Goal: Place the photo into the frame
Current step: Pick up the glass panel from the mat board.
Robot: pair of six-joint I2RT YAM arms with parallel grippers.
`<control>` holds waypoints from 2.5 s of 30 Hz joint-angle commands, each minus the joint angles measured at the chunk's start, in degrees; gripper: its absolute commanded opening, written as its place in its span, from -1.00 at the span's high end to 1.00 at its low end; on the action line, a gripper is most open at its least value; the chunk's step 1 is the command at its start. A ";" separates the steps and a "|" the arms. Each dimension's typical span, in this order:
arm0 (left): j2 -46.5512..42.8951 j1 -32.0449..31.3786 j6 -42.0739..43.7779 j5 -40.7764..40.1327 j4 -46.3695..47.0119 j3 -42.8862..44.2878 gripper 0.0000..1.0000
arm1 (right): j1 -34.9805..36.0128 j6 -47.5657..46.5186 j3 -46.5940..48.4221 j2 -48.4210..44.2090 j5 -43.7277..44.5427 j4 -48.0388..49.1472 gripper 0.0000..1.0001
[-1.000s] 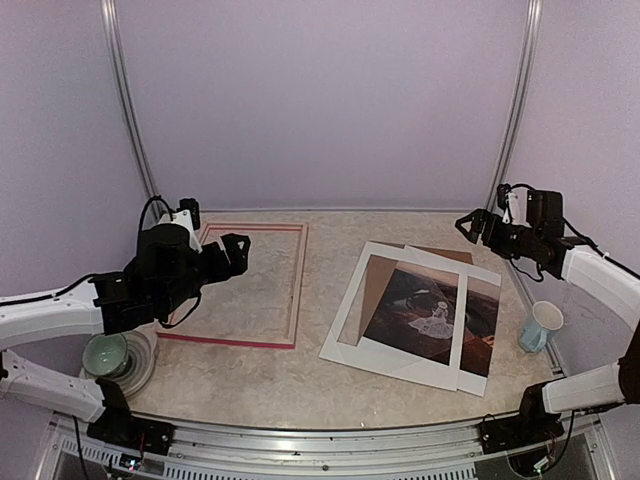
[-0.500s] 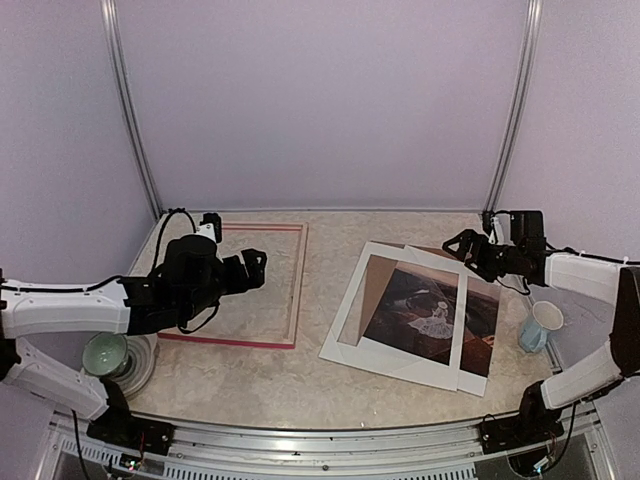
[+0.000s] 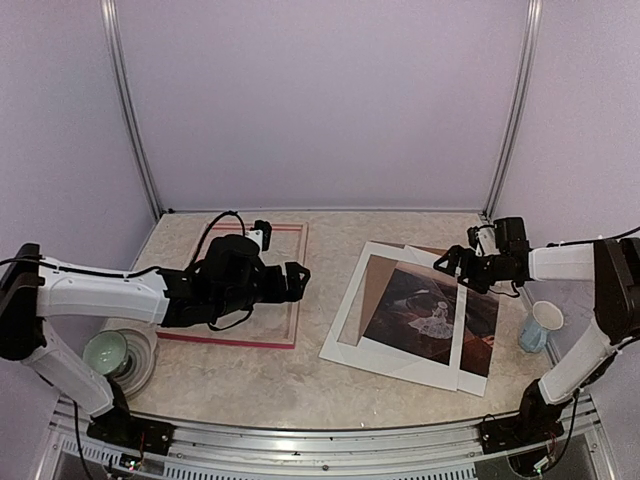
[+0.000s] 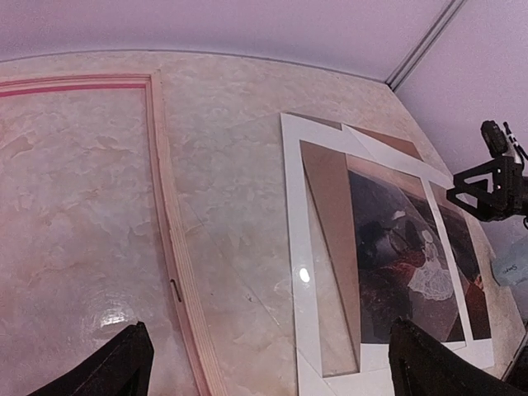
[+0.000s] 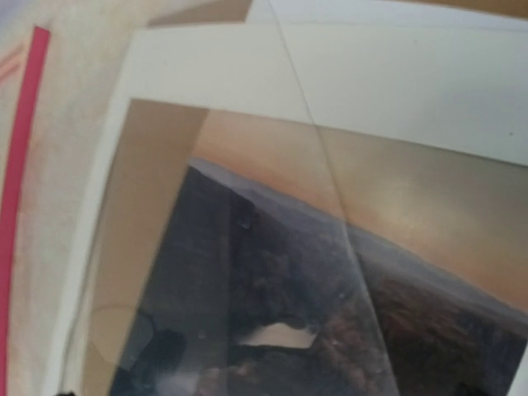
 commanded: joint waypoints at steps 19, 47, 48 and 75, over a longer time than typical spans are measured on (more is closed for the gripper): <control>23.86 -4.27 0.52 9.74 -4.02 15.95 -0.89 | 0.62 -4.66 2.41 9.02 -4.90 0.08 -0.98; 32.16 -5.65 -0.95 11.36 -4.72 19.52 -0.87 | 0.63 -2.72 0.39 9.48 -12.48 3.16 -0.98; 32.16 -5.65 -0.94 11.41 -4.65 19.49 -0.87 | 0.63 -2.72 0.32 9.48 -12.46 3.12 -0.98; 33.10 -1.46 -15.27 23.98 0.72 15.07 -0.87 | 0.54 -3.02 -0.23 10.68 -6.49 1.25 -0.98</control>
